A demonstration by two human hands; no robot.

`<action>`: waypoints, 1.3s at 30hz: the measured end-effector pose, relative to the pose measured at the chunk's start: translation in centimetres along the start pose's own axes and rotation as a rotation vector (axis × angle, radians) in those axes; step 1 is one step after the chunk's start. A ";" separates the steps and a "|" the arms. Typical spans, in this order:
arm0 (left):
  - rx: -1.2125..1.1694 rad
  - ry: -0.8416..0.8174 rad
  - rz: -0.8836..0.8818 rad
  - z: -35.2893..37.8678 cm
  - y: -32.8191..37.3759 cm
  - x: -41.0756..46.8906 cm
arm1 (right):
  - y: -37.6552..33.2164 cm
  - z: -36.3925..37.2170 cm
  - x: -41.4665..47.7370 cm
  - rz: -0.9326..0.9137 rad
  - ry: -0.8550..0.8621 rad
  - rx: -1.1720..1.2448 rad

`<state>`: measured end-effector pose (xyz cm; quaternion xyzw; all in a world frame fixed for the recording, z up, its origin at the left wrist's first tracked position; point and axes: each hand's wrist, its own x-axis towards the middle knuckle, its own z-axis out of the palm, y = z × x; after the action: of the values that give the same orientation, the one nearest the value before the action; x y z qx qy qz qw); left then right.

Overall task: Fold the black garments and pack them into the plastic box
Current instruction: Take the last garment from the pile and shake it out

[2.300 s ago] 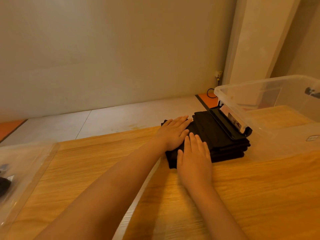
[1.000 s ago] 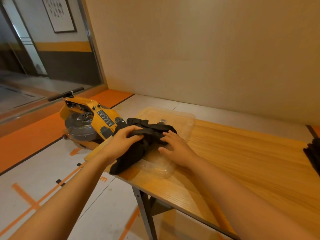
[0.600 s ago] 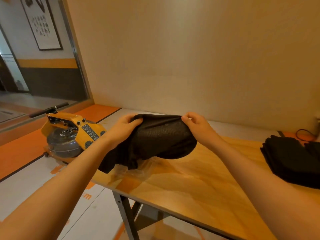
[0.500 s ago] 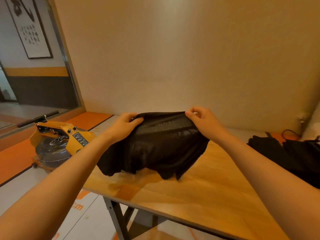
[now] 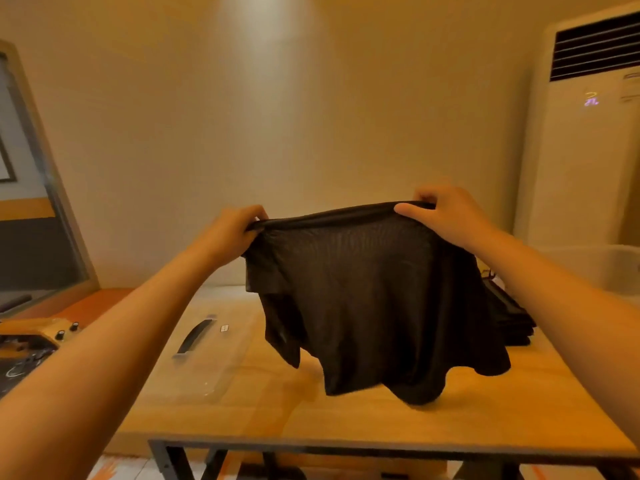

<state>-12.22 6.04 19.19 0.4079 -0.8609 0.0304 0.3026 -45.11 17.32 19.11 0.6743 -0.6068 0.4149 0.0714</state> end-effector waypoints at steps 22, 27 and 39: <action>-0.477 -0.058 -0.314 0.6 -7.1 0.8 | 4.5 4.6 4.7 0.233 0.212 -0.070; -0.394 -0.136 -0.331 2.4 -8.4 3.1 | 5.7 6.8 6.7 0.298 0.082 -0.077; 0.066 -0.520 -0.573 12.3 -10.1 0.4 | 3.2 11.8 -0.1 0.303 -0.673 0.449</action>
<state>-11.24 -4.66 7.48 0.6357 -0.7584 -0.1319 0.0572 -42.36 9.49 10.11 0.6742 -0.5829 0.2994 -0.3407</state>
